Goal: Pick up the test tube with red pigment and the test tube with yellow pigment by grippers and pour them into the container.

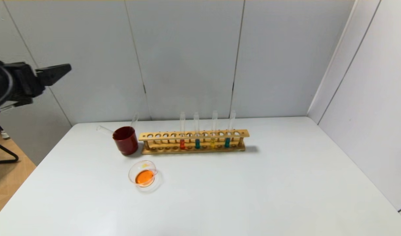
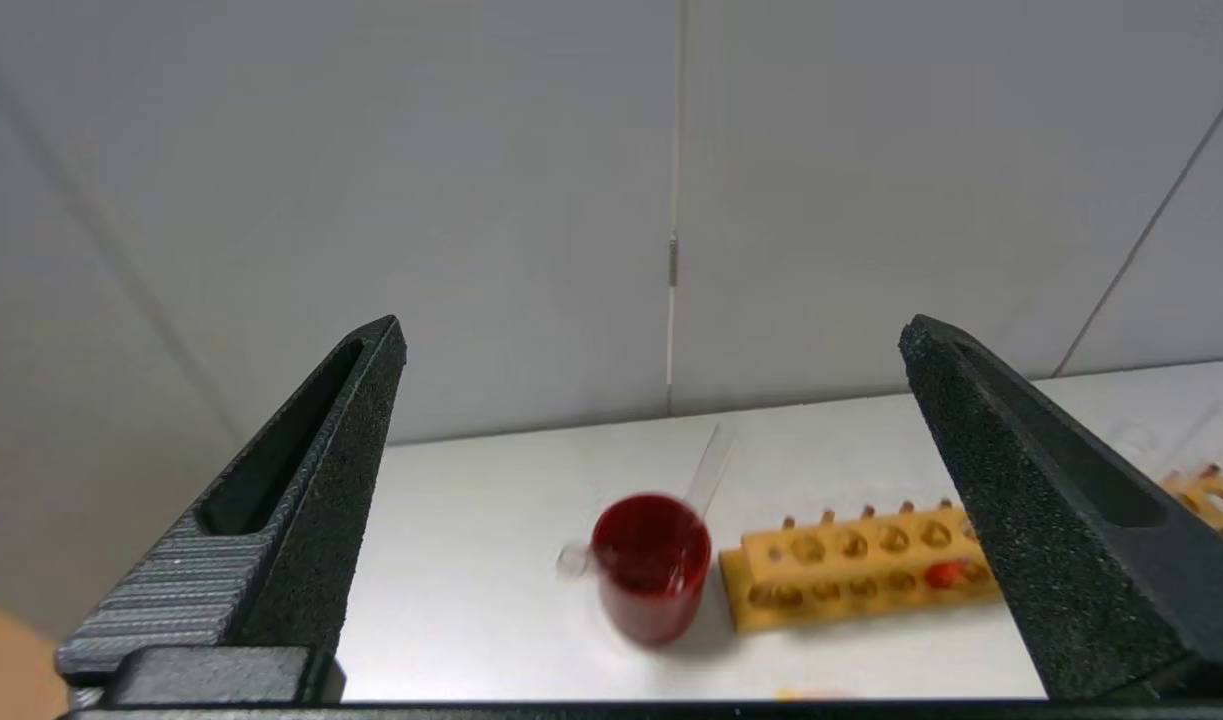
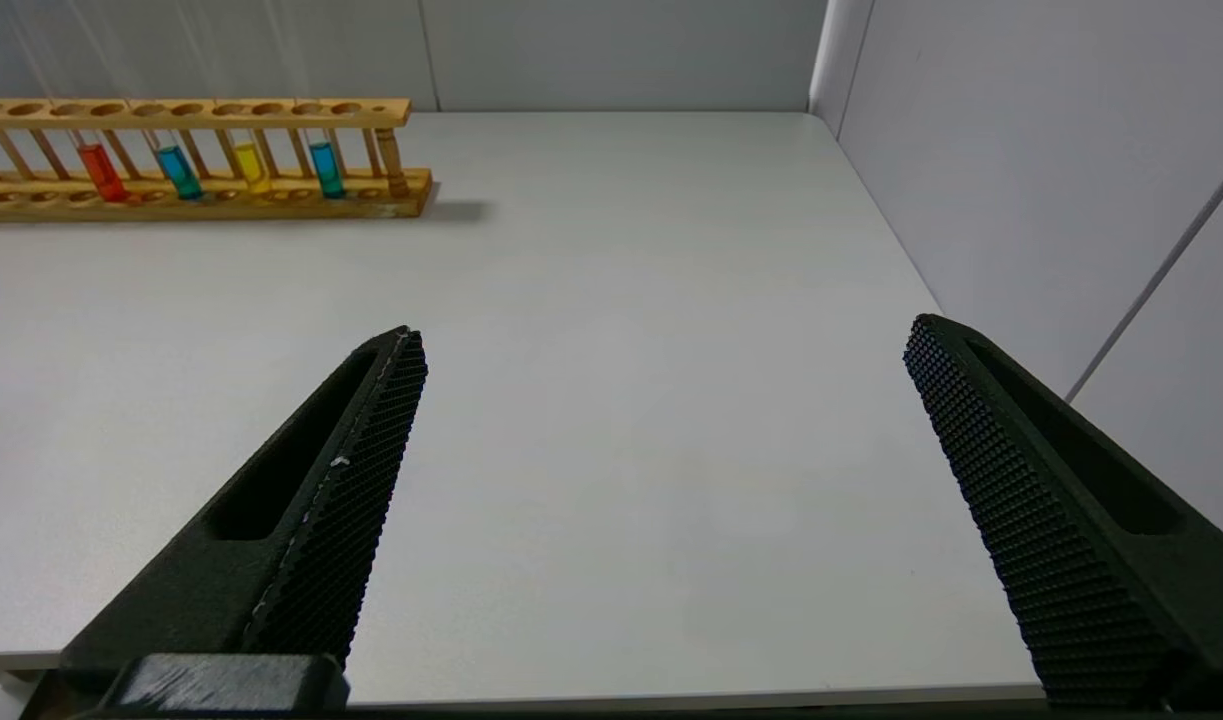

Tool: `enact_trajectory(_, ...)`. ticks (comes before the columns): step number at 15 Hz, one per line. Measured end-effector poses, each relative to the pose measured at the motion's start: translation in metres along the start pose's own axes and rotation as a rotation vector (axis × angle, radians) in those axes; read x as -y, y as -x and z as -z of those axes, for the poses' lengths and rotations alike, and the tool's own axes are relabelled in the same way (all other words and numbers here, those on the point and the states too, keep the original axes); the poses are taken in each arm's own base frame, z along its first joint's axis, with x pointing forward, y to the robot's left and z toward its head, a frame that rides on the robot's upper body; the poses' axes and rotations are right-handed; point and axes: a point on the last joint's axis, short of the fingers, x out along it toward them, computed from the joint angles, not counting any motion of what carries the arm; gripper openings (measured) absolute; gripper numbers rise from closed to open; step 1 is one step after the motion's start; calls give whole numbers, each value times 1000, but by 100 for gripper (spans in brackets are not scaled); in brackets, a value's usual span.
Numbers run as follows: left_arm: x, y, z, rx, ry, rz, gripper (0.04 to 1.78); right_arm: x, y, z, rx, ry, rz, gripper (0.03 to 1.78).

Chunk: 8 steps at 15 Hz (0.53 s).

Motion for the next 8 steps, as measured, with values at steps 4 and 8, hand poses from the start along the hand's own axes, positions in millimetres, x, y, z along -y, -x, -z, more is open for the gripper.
enact_trajectory(4, 11, 106, 3, 14, -4, -49, 174, 0, 0, 0, 0, 0, 0, 175)
enact_trajectory(8, 26, 185, 32, 76, -15, -20, 174, 0, 0, 0, 0, 0, 0, 175)
